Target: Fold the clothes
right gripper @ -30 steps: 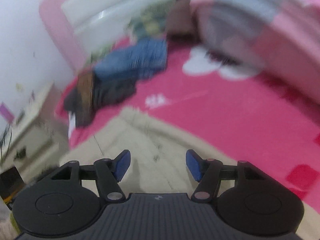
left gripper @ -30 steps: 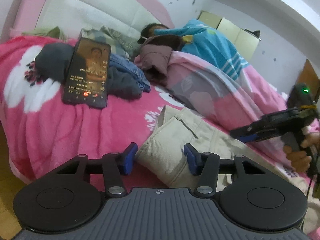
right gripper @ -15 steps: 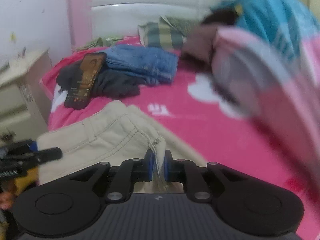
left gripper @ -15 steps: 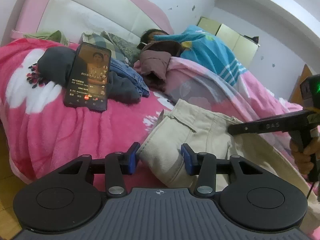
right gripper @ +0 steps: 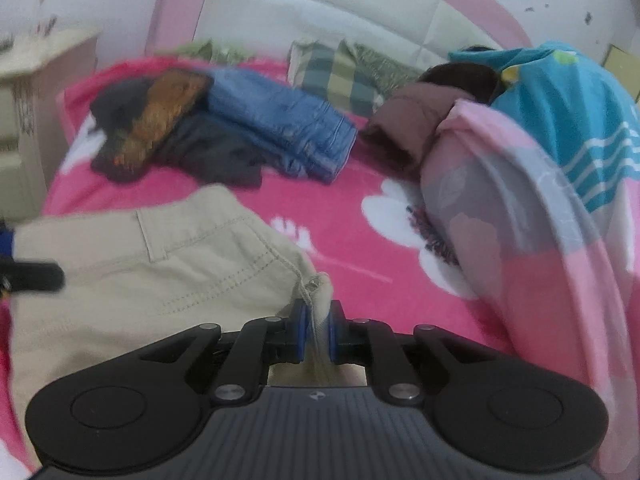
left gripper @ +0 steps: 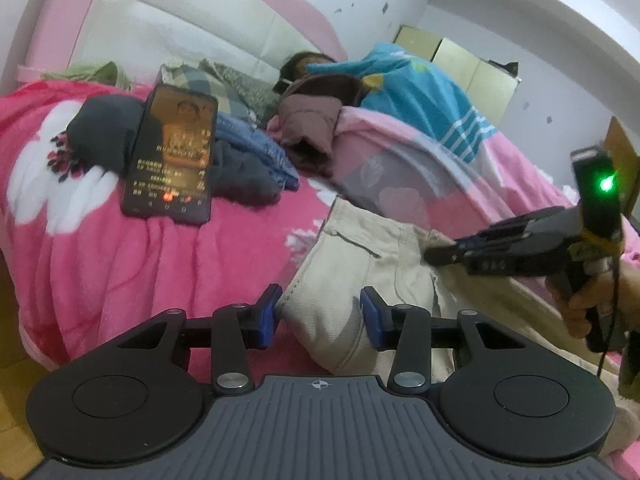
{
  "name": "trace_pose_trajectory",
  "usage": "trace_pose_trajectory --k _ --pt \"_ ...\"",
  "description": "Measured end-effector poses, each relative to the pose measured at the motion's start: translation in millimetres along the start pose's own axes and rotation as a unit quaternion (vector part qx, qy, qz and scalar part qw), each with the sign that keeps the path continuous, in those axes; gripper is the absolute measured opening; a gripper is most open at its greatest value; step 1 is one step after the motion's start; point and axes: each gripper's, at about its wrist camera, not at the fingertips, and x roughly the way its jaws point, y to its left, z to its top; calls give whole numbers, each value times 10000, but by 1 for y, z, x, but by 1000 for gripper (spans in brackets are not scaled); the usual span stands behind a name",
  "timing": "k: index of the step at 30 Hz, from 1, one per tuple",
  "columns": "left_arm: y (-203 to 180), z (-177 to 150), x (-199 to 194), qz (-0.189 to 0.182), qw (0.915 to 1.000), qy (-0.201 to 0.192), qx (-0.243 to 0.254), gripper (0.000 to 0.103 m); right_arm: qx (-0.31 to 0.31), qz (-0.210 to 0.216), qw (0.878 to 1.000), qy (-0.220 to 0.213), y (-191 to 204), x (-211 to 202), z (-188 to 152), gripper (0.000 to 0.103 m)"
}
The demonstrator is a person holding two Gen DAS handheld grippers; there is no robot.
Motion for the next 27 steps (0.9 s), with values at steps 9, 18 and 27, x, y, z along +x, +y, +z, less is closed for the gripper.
trace_pose_trajectory --k 9,18,27 --pt "-4 1 0 278 9995 64 130 49 190 -16 9998 24 7 27 -18 13" --pt "-2 26 -19 614 9976 -307 -35 84 1446 177 9890 -271 -34 -4 -24 68" --pt "-58 56 13 -281 9989 -279 234 61 3225 21 9415 -981 -92 -109 -95 70"
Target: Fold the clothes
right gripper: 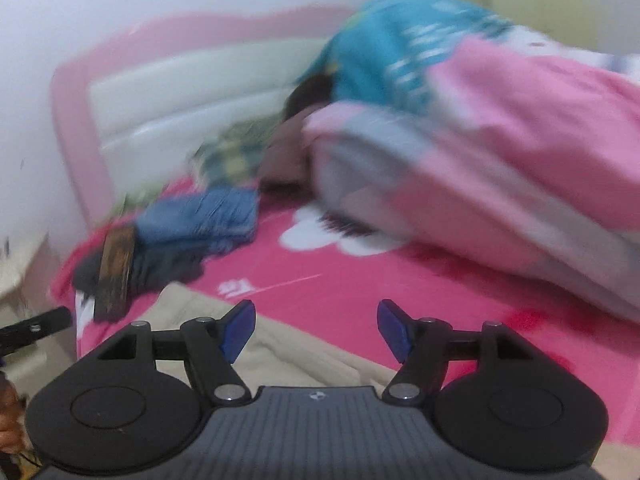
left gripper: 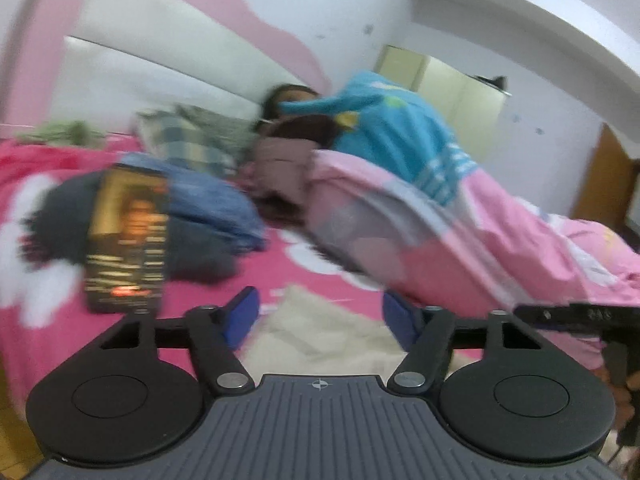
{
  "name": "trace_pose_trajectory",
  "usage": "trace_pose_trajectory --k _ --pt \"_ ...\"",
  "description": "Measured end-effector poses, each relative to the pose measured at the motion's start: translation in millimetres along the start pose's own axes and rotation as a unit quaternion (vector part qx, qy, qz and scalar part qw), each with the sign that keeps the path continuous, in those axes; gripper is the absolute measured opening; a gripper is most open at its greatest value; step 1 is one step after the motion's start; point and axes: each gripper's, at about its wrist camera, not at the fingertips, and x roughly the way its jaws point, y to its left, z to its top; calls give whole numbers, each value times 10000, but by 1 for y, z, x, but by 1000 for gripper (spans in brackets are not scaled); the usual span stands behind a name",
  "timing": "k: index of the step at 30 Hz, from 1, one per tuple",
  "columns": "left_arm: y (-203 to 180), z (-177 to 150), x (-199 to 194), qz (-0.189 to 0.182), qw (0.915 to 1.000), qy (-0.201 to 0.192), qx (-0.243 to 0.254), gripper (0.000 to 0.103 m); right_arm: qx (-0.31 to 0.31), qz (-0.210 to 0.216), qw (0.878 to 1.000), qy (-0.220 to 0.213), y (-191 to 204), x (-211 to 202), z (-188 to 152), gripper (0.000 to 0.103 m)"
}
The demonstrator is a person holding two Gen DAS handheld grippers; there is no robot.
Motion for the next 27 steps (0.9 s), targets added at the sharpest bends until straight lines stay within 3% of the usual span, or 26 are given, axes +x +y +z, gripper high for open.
trace_pose_trajectory --k 2,5,9,15,20,24,27 --pt "-11 -1 24 -165 9997 182 -24 55 165 -164 9997 -75 -16 -24 -9 70" --pt "-19 -6 64 -71 9978 654 6 51 324 -420 9985 -152 -36 -56 -22 67" --pt "-12 -24 107 553 9904 1254 205 43 40 -742 9972 -35 -45 -72 -36 62" --pt "-12 -34 110 699 9889 1223 464 43 -671 -830 9934 426 -43 -44 -36 50" --pt "-13 -37 113 758 9881 1197 593 43 -1232 -822 9838 1011 -44 -6 -39 38" --pt "-15 -38 115 773 9880 1169 652 43 -1552 -780 9748 1401 -44 7 -47 35" --pt "-17 -39 116 802 9874 1152 726 43 -1722 -920 9674 1613 -45 14 -54 23"
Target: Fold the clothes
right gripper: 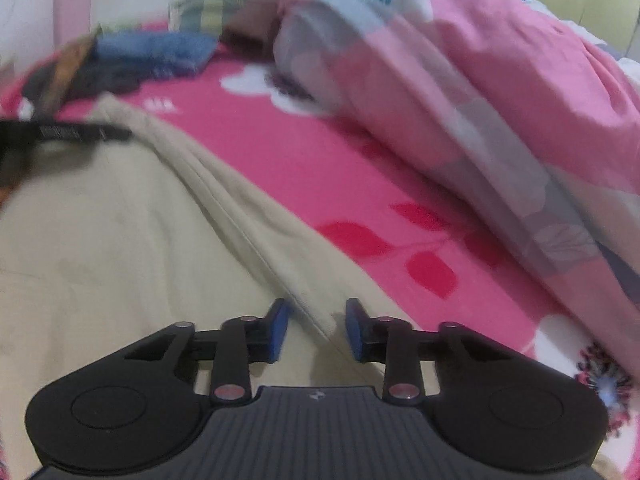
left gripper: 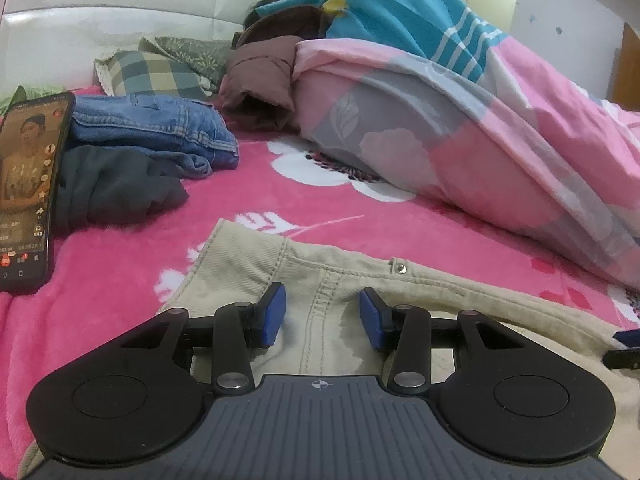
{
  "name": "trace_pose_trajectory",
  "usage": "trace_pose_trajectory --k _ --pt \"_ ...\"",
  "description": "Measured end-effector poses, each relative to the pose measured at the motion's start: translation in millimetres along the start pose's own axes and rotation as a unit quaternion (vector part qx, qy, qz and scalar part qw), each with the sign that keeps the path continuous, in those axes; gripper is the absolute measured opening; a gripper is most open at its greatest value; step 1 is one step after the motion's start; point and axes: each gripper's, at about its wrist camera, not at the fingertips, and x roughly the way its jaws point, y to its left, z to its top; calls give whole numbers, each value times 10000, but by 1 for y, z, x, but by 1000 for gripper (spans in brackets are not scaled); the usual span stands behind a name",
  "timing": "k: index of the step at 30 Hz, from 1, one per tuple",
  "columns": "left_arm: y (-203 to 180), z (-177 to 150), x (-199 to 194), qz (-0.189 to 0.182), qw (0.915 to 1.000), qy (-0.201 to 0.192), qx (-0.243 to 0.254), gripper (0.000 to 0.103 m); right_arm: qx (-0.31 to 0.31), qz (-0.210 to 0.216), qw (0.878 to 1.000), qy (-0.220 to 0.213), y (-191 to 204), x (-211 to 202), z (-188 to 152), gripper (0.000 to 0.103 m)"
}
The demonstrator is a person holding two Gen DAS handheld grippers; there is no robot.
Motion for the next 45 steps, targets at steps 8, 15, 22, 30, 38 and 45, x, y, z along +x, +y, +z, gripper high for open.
trace_pose_trajectory --k 8,15,22,30,38,45 --pt "-3 4 -1 77 9999 46 84 42 175 -430 9983 -355 -2 -17 9 2" --pt "-8 4 1 199 9996 58 212 42 244 -595 9975 -290 -12 -8 24 2" --pt "-8 2 5 159 9996 76 238 42 700 -440 9964 -167 -23 19 11 3" --pt "-11 1 7 217 9992 92 315 42 1304 -362 9907 -97 -40 35 1 30" --pt "-13 1 7 280 9988 111 384 42 3627 415 9310 9 -106 14 -13 55" --pt "-11 3 4 233 9990 101 358 44 4685 910 8739 -926 -136 -61 -54 56"
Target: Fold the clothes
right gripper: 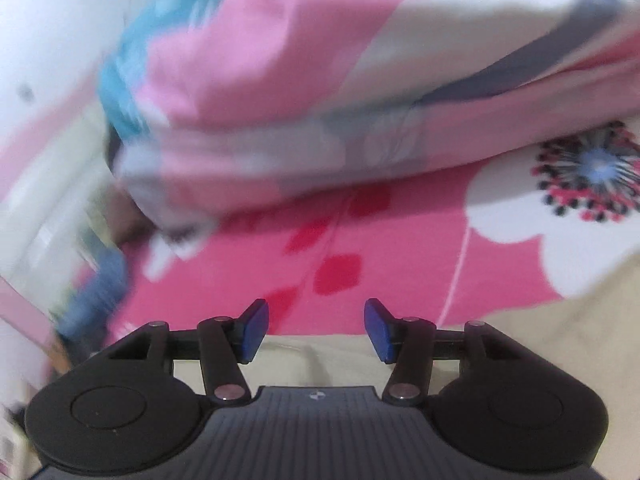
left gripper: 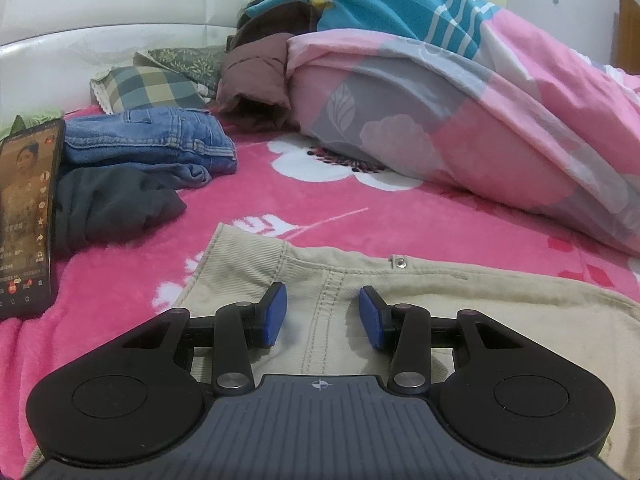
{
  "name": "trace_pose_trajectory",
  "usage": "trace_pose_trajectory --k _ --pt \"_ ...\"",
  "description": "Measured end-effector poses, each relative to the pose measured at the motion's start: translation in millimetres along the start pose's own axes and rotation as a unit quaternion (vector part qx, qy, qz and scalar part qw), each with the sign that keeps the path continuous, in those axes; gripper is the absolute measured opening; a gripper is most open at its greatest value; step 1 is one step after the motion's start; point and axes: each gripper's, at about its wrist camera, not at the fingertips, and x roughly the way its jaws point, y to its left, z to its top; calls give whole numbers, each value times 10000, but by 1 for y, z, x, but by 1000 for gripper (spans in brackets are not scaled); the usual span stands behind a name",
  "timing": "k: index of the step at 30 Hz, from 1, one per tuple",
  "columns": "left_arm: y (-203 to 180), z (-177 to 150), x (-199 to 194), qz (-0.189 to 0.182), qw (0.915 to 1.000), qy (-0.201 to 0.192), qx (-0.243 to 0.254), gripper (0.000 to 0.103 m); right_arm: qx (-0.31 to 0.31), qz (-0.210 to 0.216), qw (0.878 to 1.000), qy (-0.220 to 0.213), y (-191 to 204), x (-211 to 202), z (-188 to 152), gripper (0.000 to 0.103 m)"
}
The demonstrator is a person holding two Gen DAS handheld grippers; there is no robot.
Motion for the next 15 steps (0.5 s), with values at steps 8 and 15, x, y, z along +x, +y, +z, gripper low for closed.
trace_pose_trajectory --k 8,15 --pt "-7 16 -52 -414 9975 -554 -116 48 667 294 9894 -1255 -50 -173 -62 66" --pt "-81 21 -32 -822 9939 -122 727 48 1190 -689 9783 -1552 -109 -245 -134 66"
